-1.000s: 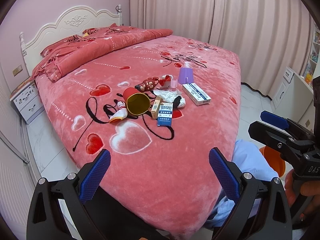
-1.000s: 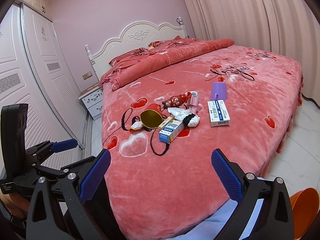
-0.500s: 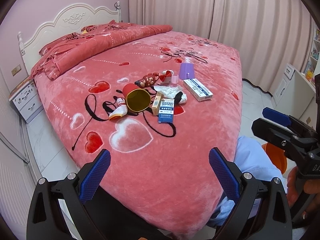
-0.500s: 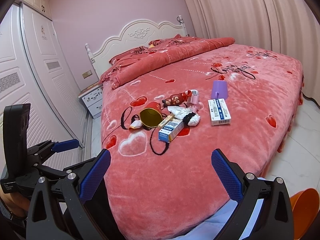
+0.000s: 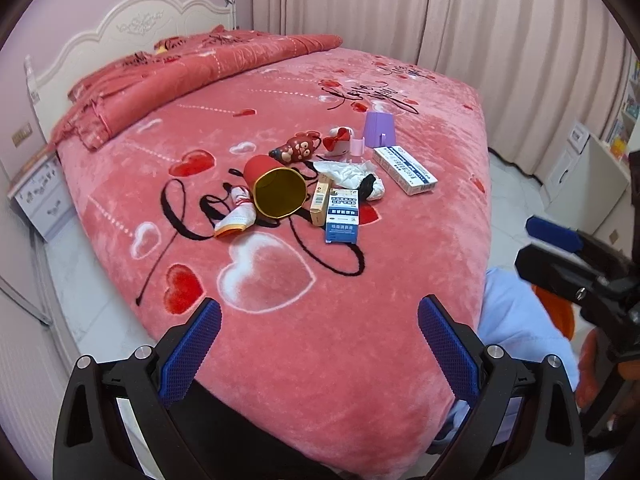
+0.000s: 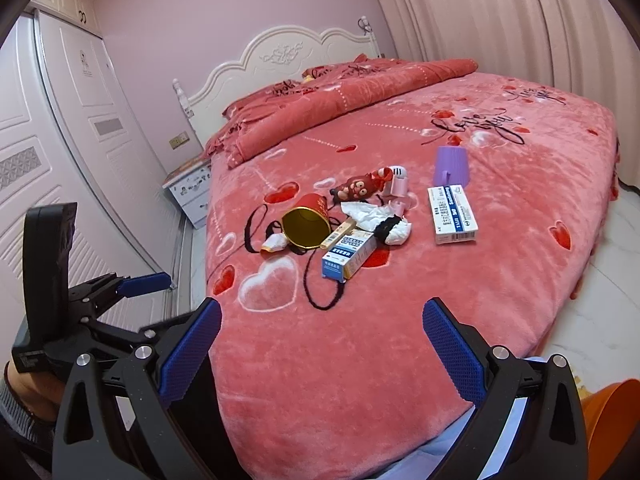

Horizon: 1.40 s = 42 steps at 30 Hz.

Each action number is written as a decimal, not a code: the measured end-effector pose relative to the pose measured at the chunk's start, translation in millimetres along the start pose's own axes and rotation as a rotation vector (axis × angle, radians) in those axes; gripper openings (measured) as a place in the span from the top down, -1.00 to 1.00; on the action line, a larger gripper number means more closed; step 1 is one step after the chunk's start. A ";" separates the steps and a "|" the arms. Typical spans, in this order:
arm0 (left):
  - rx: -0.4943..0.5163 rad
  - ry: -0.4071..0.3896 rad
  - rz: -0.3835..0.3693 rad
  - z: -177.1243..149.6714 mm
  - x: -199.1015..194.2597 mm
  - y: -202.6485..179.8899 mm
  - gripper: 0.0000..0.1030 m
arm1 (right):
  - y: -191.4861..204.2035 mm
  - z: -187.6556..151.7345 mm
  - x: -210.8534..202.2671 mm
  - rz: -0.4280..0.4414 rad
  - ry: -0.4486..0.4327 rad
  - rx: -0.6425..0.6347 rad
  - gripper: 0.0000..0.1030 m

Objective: Collect trash

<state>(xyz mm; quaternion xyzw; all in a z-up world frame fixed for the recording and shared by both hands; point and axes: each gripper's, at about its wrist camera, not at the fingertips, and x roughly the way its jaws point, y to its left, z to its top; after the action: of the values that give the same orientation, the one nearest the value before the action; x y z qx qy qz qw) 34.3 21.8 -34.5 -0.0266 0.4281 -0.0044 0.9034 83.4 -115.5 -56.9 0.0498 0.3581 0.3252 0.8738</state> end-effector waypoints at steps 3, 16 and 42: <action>0.013 0.016 0.004 5.7 9.3 6.1 -0.88 | -1.1 4.4 10.8 0.007 0.020 -0.007 -0.91; 0.087 0.059 -0.070 38.2 58.4 58.6 -0.88 | 5.8 27.3 64.3 0.006 -0.019 -0.015 -0.91; 0.252 0.157 -0.253 66.7 169.4 106.4 -0.53 | -18.1 26.6 201.0 -0.150 0.172 0.149 -0.50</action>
<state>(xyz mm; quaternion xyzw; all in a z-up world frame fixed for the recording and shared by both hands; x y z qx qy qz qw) 191.7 125.8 -128.9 0.0337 0.4863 -0.1734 0.8557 217.4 -4.3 -162.3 0.0596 0.4577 0.2343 0.8556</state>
